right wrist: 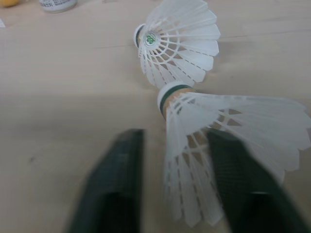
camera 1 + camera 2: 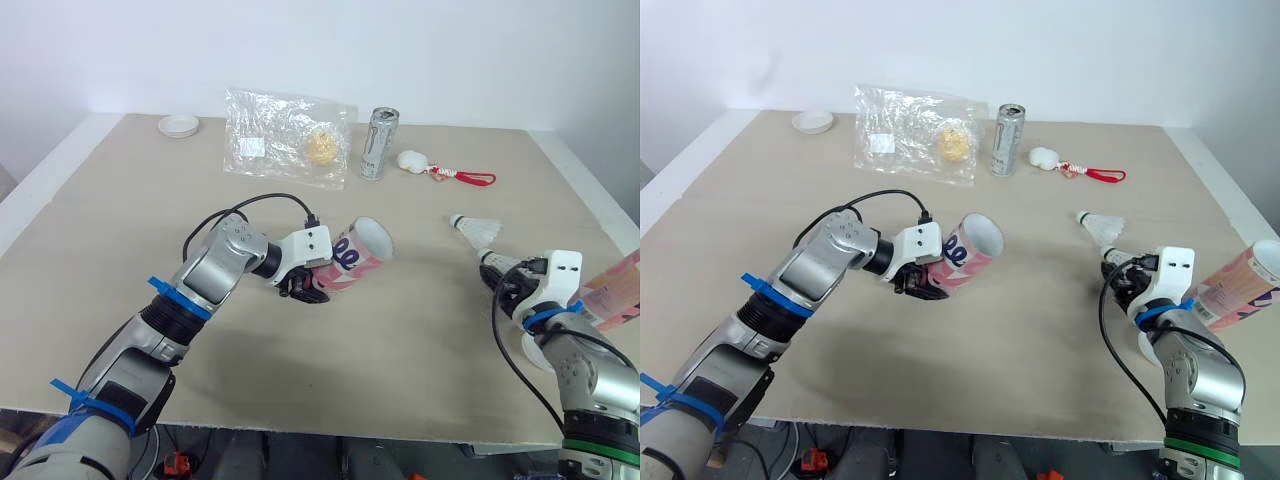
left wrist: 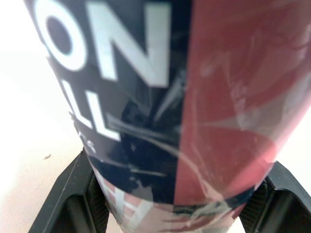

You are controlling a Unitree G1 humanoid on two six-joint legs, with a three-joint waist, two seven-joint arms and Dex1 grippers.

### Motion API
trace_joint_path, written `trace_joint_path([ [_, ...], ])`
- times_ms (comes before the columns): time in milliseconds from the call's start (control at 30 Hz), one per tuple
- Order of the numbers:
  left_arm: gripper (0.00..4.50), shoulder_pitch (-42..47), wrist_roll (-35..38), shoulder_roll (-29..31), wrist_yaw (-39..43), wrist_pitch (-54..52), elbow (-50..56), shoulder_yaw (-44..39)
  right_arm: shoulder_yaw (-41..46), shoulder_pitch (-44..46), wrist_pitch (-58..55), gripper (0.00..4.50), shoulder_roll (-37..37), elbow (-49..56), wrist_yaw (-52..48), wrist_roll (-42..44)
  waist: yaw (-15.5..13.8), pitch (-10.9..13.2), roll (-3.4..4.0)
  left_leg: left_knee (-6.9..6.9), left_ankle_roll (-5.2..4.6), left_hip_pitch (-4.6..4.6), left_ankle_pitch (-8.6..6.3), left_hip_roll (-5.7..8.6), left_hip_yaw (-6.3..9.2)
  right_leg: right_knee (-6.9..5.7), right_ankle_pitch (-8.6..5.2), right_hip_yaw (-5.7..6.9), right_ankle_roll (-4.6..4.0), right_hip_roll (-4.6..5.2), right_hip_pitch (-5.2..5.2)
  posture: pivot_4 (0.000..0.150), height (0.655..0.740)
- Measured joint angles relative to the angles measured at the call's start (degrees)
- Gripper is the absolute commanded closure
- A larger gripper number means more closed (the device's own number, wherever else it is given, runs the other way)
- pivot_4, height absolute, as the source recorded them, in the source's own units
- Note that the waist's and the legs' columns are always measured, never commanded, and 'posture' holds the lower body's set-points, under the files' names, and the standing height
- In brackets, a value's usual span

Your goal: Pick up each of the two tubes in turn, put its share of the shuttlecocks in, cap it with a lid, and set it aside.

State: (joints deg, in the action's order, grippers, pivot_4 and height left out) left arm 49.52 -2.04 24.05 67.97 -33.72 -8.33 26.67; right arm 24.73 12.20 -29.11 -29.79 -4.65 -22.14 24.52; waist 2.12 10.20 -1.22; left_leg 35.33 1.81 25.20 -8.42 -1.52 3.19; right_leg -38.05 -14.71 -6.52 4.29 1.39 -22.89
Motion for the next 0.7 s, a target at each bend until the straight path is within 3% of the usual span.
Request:
trace_joint_path([
  [33, 1.62, 0.00, -0.01, 0.00, 0.00, 0.00, 0.00, 0.00, 0.00, -0.01, 0.01, 4.41, 0.00, 0.01, -0.02, 0.02, 0.00, 0.00, 0.00, 0.00, 0.00, 0.00, 0.00, 0.00, 0.00, 0.00, 0.00, 0.00, 0.00, 0.00, 0.00, 0.150, 0.7400],
  [333, 1.62, 0.02, -0.04, -0.13, 0.07, 0.33, -0.14, 0.01, 0.70, -3.46, -2.57, 4.41, -2.01, 8.17, -0.13, 1.18, -0.03, 0.02, 0.08, 0.00, 0.00, 0.03, 0.00, 0.02, 0.01, 0.00, -0.02, 0.00, 0.02, 0.02, 0.00, 0.150, 0.7400],
  [500, 1.62, 0.23, -0.01, -0.04, 0.50, 1.48, -1.38, -0.14, -0.21, -3.74, -2.98, 4.41, -13.87, 21.78, -6.04, 0.71, 0.11, 0.01, 0.28, 0.02, 0.00, -0.01, 0.00, 0.04, -0.01, 0.00, -0.03, -0.04, 0.06, 0.02, 0.00, 0.150, 0.7400],
  [600, 1.62, 0.85, -0.02, 0.02, 1.42, 2.34, -2.42, -0.18, -4.25, 2.61, -0.14, 4.41, -23.75, 28.99, -16.20, 2.03, 0.40, 0.10, 0.52, 0.03, -0.01, -0.01, 0.01, 0.04, -0.09, 0.01, 0.00, -0.05, 0.07, 0.08, -0.05, 0.150, 0.7400],
  [700, 1.62, 1.14, -0.03, -0.51, 2.02, 2.62, -3.09, -0.02, -7.04, 6.97, 5.00, 4.41, -28.63, 35.39, -23.97, 2.64, 0.07, 0.04, 0.07, -0.01, 0.00, 0.02, 0.00, -0.03, 0.06, 0.05, -0.17, 0.17, -0.04, 0.06, 0.03, 0.150, 0.7400],
])
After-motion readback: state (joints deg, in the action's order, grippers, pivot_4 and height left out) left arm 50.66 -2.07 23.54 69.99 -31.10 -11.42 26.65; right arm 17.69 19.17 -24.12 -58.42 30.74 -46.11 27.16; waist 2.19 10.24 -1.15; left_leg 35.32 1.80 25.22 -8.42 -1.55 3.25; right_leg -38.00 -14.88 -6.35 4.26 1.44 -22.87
